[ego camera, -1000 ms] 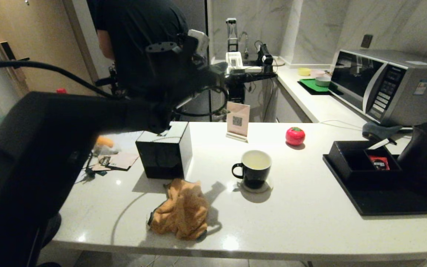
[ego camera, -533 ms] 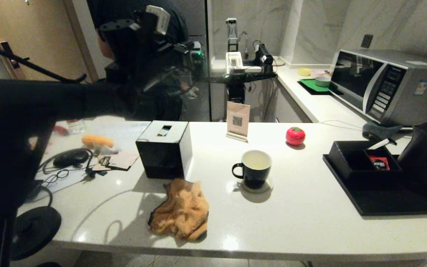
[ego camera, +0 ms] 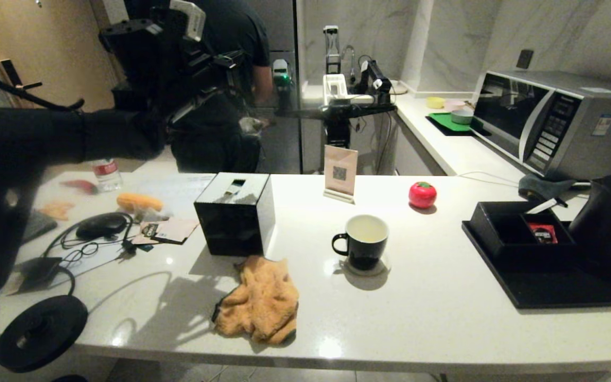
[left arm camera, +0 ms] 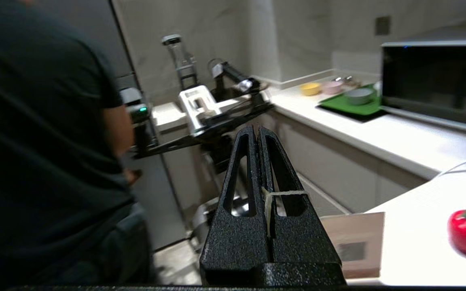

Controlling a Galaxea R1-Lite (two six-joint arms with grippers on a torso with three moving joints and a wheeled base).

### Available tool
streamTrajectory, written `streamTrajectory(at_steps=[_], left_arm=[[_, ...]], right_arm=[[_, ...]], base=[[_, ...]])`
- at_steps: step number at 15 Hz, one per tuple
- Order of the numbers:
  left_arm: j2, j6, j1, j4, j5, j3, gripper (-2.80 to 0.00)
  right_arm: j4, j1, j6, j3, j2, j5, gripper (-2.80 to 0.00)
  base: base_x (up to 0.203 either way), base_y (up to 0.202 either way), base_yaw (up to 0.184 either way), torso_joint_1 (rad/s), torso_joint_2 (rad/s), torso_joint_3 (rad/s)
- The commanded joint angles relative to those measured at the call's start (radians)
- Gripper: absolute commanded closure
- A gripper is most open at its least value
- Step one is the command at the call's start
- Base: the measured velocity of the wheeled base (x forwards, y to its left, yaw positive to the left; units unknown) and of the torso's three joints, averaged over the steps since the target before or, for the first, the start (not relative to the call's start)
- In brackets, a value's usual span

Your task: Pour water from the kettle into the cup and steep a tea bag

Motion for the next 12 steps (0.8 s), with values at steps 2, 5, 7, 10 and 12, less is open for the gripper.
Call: streamTrajectory(at_steps=[2,5,7,10,12], left_arm=[[0.008,0.047,0.078,-0.004,-0.003,0.004,0.0],[-0.004,0.059,0.091,-0.015,-0.003,0.094,0.0],[-0.023,0.088,0.1,-0.017,-0.003,0.169,0.0],[-0.025,0.102,0.103,-0.019,-0.01,0.218,0.0],[-0.022,0.105,0.103,-0.019,-0.012,0.236,0.0]], right_arm=[[0.0,0.0,0.001,0.0,0.0,0.0,0.0],[0.0,0.0,0.0,0.0,0.0,0.0,0.0],[0.0,0.0,0.001,0.0,0.0,0.0,0.0],[0.0,0.0,0.0,0.0,0.0,0.0,0.0],[0.0,0.0,0.0,0.0,0.0,0.0,0.0]], base=[[0.0,0.0,0.0,0.0,0.0,0.0],[0.0,0.0,0.0,0.0,0.0,0.0],[0.0,0.0,0.0,0.0,0.0,0.0],[0.0,0.0,0.0,0.0,0.0,0.0],[0.0,0.0,0.0,0.0,0.0,0.0]])
